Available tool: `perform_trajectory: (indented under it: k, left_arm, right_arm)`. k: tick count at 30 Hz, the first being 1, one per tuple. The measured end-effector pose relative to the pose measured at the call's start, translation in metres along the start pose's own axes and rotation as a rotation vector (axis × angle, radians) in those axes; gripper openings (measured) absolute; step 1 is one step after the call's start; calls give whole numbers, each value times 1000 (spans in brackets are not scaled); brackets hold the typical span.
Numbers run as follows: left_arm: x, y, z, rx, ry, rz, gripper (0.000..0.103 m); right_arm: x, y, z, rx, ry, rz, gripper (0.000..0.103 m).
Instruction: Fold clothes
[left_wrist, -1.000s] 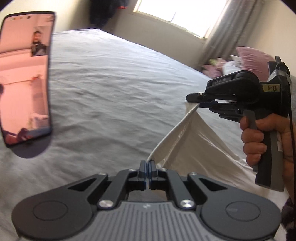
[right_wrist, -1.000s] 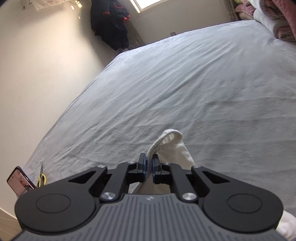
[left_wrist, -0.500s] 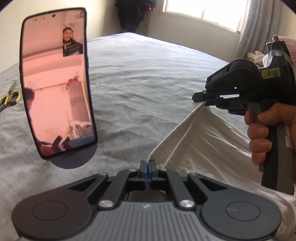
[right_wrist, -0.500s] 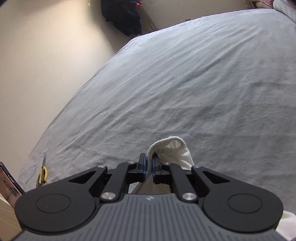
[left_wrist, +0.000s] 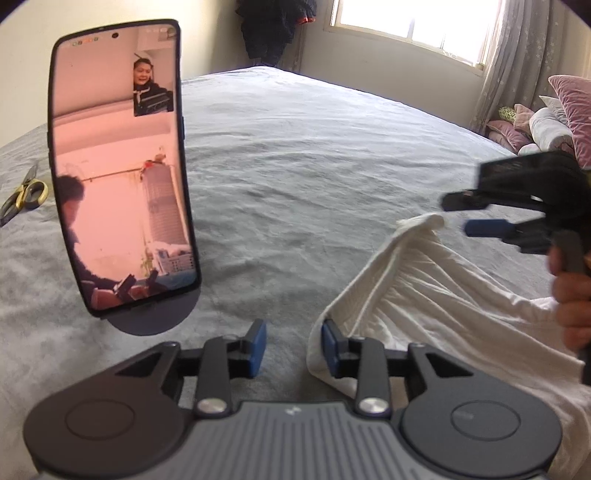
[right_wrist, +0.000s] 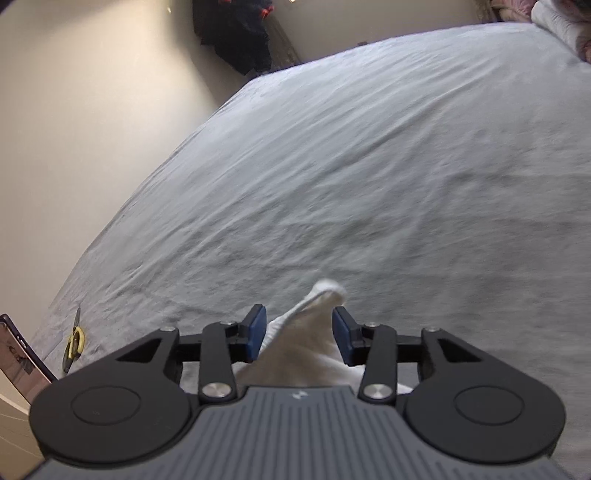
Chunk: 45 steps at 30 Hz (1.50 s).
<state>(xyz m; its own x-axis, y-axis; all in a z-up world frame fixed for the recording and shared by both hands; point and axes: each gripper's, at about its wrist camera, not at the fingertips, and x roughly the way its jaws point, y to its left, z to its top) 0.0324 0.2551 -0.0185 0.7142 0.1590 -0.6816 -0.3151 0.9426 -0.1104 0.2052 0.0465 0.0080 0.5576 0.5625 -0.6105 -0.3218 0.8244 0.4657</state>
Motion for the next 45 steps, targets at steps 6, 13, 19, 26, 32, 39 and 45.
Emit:
perform_trajectory:
  k: [6,13,19,26,32,39,45]
  left_arm:
    - [-6,0,-1,13,-7,0,40]
    - [-12,6,-2,-20,-2,3,40]
    - [-21,3,-5,-10,-23,30,42]
    - [-31,-27,-19,54,-18,14,44]
    - [-37,-78,-35,157,3,-100,52]
    - [-25,-125,-44,171,84,-234,53]
    - [-19,-150,-46,188,98,-255,53]
  right_arm:
    - [-44,-27,-8,-7,-12,-43,45]
    - [-115,-69,-42,-12,-25,-114,49]
    - [-174,-108,-72,22,-52,-167,53]
    - [-208,-135,-104,36,-41,-193,55]
    - [-211,-144,-125,12,-46,-176,58]
    - [-191,-136,-129,-99,-31,-210,58]
    - [-172,-129,-133,-174,-24,-248,57]
